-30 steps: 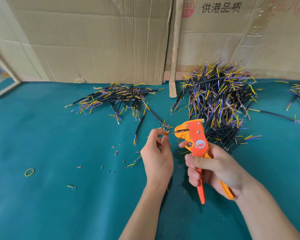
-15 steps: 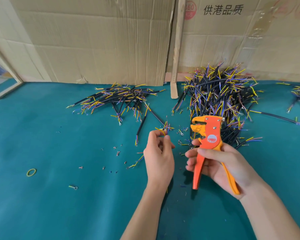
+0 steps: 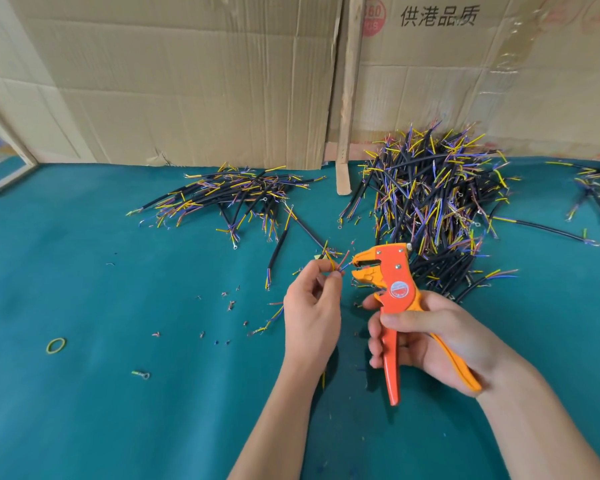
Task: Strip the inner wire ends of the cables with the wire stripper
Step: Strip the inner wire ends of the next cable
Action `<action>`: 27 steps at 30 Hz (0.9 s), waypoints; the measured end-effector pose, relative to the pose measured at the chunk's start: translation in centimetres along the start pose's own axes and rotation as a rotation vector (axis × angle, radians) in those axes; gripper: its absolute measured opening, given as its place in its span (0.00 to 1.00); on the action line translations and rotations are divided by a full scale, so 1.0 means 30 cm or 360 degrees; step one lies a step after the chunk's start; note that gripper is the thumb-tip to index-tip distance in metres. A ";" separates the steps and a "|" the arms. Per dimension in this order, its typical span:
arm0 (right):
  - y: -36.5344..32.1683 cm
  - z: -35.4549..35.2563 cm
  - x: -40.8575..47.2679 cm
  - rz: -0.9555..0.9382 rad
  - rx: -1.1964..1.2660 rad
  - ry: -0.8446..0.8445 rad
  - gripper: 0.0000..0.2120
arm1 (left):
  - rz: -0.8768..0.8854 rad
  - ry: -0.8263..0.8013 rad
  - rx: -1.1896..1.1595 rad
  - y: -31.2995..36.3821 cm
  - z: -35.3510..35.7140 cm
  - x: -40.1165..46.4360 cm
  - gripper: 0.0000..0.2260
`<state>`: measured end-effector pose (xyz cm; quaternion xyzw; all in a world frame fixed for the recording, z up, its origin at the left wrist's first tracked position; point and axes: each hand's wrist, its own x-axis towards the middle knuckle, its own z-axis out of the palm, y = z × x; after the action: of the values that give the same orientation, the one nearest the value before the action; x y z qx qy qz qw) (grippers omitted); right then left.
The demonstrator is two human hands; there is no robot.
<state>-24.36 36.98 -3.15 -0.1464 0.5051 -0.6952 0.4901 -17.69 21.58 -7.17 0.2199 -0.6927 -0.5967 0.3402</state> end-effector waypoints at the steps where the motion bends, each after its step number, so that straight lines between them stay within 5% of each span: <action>1: 0.000 0.001 -0.001 -0.0003 -0.0011 -0.0006 0.17 | 0.0006 -0.0001 0.0012 0.001 0.000 -0.001 0.06; 6: 0.002 0.003 -0.001 0.0001 -0.0071 -0.0005 0.22 | 0.0014 -0.0010 0.0056 0.002 0.000 -0.002 0.07; 22: 0.023 0.021 0.034 -0.0156 0.0022 0.0136 0.10 | -0.0054 -0.0082 -0.0094 0.002 -0.005 -0.007 0.03; 27: 0.030 0.009 0.049 -0.0291 0.0312 0.0201 0.21 | -0.0091 -0.0076 -0.0082 -0.003 -0.007 -0.004 0.03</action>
<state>-24.38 35.61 -4.22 -0.0991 0.4492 -0.7907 0.4039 -17.46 21.52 -7.27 0.2165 -0.6784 -0.6290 0.3119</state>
